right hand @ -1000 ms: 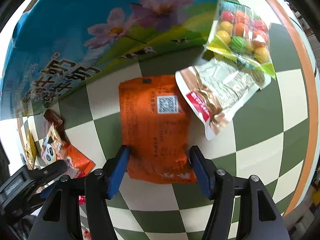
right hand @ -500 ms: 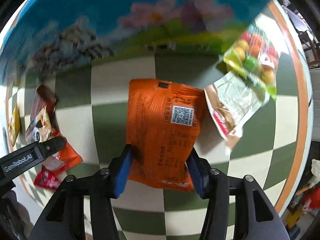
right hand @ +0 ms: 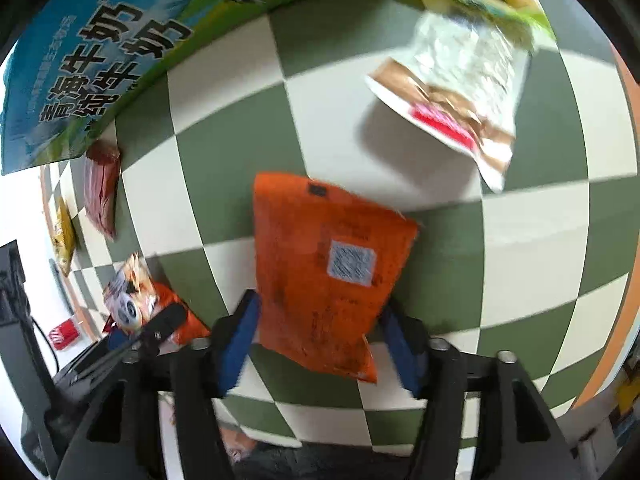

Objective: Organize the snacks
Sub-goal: 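Grasp the orange bag with right gripper while left grasps the panda snack packet, then lift both held packets and carry them over the cardboard box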

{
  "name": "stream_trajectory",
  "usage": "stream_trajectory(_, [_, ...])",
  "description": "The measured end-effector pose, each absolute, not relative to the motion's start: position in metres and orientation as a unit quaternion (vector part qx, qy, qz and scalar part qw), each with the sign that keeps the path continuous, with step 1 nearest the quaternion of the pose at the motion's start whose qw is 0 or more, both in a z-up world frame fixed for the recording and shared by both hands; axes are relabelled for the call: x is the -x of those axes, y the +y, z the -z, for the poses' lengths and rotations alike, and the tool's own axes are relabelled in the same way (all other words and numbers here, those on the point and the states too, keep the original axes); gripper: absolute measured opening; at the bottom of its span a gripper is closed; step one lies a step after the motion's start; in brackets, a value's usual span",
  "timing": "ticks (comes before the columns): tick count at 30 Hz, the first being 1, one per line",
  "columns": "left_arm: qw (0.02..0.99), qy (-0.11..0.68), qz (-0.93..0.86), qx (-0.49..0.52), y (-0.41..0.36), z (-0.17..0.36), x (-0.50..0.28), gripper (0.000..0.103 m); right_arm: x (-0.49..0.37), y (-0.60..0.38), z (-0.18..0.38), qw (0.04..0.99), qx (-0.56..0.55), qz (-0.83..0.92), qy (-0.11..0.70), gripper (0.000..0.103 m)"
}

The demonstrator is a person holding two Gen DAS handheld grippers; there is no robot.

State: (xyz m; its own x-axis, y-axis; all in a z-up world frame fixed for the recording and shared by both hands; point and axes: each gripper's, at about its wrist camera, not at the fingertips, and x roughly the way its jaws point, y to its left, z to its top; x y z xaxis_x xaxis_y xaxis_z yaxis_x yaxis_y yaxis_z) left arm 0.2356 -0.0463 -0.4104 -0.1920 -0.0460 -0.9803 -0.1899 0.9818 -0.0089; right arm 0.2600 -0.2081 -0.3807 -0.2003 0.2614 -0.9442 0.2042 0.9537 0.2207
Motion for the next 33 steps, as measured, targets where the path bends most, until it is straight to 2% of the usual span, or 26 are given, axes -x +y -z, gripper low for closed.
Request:
stream_trajectory(6, [0.638,0.765,-0.063,0.062,-0.046,0.405,-0.248,0.051,-0.255,-0.162,0.381,0.654,-0.008,0.008,0.757,0.071])
stream_trajectory(9, [0.646,0.759,-0.06,0.05,-0.054,0.403,-0.248,0.05,-0.249,-0.154,0.376,0.674,0.029,-0.003,0.738,0.062])
stream_trajectory(11, [0.651,0.756,-0.058,0.042,-0.061,0.399,-0.245,0.049,-0.247,-0.152,0.373,0.679,0.042,-0.019,0.732,0.048])
stream_trajectory(17, [0.662,0.748,-0.046,0.032,-0.079,0.374,-0.227,0.049,-0.239,-0.163,0.357,0.682,0.03,-0.04,0.73,0.037])
stream_trajectory(25, [0.688,0.724,-0.011,0.04,-0.075,0.325,-0.232,0.048,-0.234,-0.205,0.318,0.689,-0.022,-0.07,0.721,0.035])
stream_trajectory(33, [0.731,0.678,0.041,0.072,-0.073,0.234,-0.257,0.048,-0.242,-0.235,0.242,0.718,-0.085,-0.107,0.683,0.035])
